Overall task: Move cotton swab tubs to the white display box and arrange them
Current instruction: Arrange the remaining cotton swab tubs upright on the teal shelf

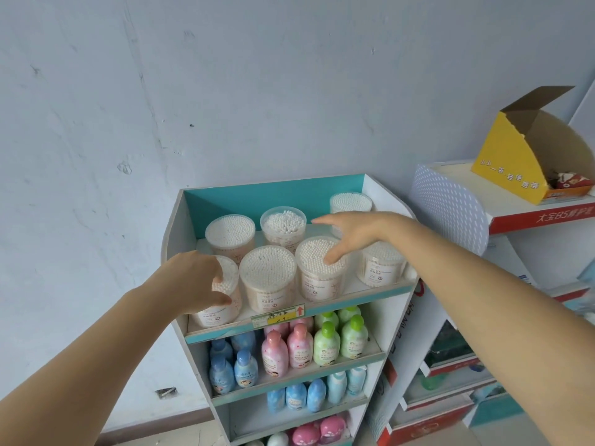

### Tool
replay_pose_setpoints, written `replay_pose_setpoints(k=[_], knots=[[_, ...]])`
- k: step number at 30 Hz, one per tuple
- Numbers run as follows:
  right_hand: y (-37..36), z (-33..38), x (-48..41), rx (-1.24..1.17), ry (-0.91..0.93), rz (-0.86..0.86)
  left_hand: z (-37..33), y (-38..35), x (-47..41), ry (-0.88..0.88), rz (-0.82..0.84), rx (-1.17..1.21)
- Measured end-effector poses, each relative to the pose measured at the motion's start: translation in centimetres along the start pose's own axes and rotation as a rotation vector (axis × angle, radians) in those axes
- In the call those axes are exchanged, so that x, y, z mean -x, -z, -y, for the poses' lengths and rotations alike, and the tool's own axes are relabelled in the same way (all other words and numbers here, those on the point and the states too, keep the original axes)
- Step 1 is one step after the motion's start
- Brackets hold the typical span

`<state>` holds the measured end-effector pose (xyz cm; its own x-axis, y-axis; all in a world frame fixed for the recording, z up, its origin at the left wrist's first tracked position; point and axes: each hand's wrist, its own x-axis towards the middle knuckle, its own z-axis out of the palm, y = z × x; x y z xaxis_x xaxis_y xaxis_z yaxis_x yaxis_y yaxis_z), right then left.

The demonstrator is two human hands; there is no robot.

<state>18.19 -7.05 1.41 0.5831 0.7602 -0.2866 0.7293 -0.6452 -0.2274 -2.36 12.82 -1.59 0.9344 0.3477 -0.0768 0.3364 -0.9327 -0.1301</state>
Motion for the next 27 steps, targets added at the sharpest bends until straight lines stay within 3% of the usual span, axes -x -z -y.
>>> replay_pose_setpoints(k=[3, 7, 10, 13, 21, 24, 27], knots=[[1.2, -2.8, 1.1, 0.101, -0.144, 0.036, -0.4, 0.5, -0.2, 0.029, 0.001, -0.017], [-0.4, -5.0, 1.1, 0.179, -0.285, 0.055, -2.6, 1.3, -0.8, 0.003, -0.205, -0.039], [-1.3, -5.4, 0.9, 0.205, -0.261, -0.046, -5.3, 1.3, -1.5, -0.103, -0.282, 0.112], [-1.3, -5.6, 1.1, 0.232, -0.223, -0.083, -7.5, 0.8, -2.4, -0.232, -0.268, 0.119], [-2.0, -4.9, 1.4, 0.200, -0.024, -0.063, -8.7, -0.9, -3.4, -0.272, -0.255, 0.127], [-1.5, -5.1, 1.6, 0.063, -0.032, -0.062, -8.2, -0.5, -3.4, -0.286, -0.210, 0.167], [-0.6, -4.8, 1.2, -0.138, -0.029, -0.185, -6.9, 0.0, -3.4, -0.222, -0.172, 0.252]])
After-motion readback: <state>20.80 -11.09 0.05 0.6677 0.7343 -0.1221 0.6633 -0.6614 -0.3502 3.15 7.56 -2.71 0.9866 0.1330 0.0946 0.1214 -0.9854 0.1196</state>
